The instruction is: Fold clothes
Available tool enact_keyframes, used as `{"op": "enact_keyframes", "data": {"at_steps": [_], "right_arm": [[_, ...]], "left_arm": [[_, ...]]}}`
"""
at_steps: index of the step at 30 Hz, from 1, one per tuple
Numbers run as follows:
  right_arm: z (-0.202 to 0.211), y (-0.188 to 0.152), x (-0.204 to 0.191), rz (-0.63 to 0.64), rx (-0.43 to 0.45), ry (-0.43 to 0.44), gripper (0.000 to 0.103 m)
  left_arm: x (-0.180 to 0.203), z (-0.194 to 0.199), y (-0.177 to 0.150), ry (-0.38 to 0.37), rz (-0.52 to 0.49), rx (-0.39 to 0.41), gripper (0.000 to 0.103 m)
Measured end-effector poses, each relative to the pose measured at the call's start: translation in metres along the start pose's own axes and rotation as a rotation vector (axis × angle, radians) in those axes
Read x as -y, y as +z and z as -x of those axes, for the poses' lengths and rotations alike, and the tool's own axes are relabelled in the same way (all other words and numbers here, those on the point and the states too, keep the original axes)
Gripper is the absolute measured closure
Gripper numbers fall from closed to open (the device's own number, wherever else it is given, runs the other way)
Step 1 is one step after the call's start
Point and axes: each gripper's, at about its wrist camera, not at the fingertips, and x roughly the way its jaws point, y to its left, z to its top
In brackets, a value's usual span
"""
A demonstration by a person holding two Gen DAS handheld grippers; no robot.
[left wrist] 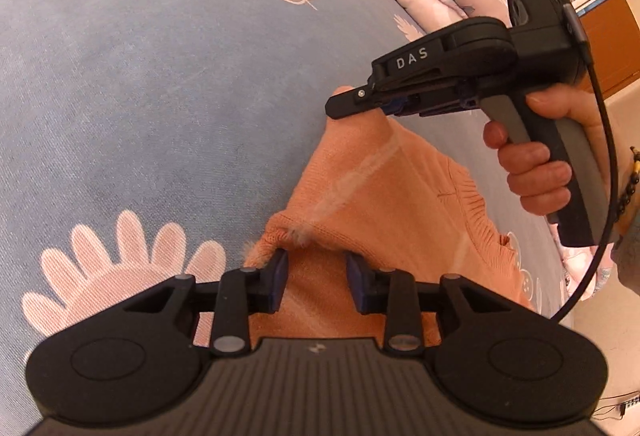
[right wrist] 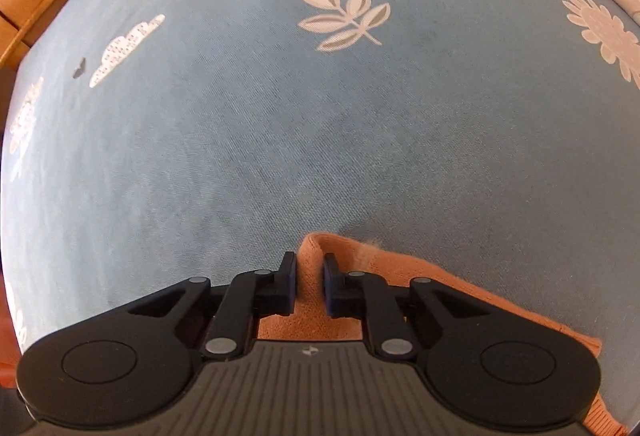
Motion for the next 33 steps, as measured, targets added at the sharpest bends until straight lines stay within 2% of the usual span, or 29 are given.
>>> {"op": "enact_keyframes", "data": {"at_steps": [2,4,6,7,8,10,13,15,18,21,23,26,28,29,30,33], "right_arm": [[0.010,-0.003,-0.001,-0.004,0.028,-0.034,0.080],[0.032,-0.014,-0.009,0.010,0.102,-0.088,0.076],[0.058,-0.031,-0.019,0.033,0.188,-0.101,0.076],[0.066,-0.040,-0.025,0.049,0.207,-0.091,0.076],[0.072,-0.051,-0.030,0.065,0.212,-0.078,0.076],[0.078,-0.071,-0.039,0.091,0.213,-0.053,0.076],[0.054,-0.083,-0.042,0.054,0.202,-0.029,0.077],[0.031,-0.080,-0.042,0.014,0.223,-0.017,0.077],[0.005,-0.075,-0.045,-0.022,0.191,-0.030,0.077],[0.029,-0.080,-0.043,-0.038,0.232,0.006,0.076],[0.052,-0.086,-0.038,-0.059,0.295,0.006,0.076],[0.065,-0.083,-0.024,-0.110,0.337,-0.008,0.078],[0.057,-0.075,-0.016,-0.141,0.329,-0.002,0.093],[0.049,-0.070,-0.013,-0.156,0.320,0.012,0.095],[0.040,-0.065,-0.012,-0.163,0.311,0.018,0.099],[0.011,-0.051,-0.010,-0.167,0.275,-0.015,0.099]], "left_arm": [[0.000,0.001,0.002,-0.010,-0.003,-0.008,0.070],[-0.001,0.005,0.004,-0.022,-0.021,-0.023,0.069],[-0.001,0.011,0.006,-0.031,-0.050,-0.039,0.062],[-0.001,0.016,0.007,-0.037,-0.070,-0.039,0.055],[-0.001,0.021,0.008,-0.042,-0.090,-0.038,0.049],[0.000,0.033,0.010,-0.050,-0.149,-0.028,0.045],[0.004,0.043,0.013,-0.041,-0.226,-0.038,0.044],[0.003,0.044,0.013,-0.042,-0.250,-0.055,0.044],[0.009,0.045,0.012,-0.021,-0.272,-0.066,0.044],[0.016,0.055,0.012,-0.042,-0.307,-0.038,0.044],[0.023,0.054,0.015,-0.079,-0.344,-0.015,0.041],[0.036,0.040,0.021,-0.145,-0.408,0.036,0.040],[0.042,0.027,0.022,-0.204,-0.443,0.051,0.040],[0.044,0.019,0.021,-0.229,-0.462,0.056,0.040],[0.044,0.012,0.020,-0.240,-0.472,0.052,0.040],[0.042,-0.021,0.015,-0.151,-0.503,-0.095,0.040]]}}
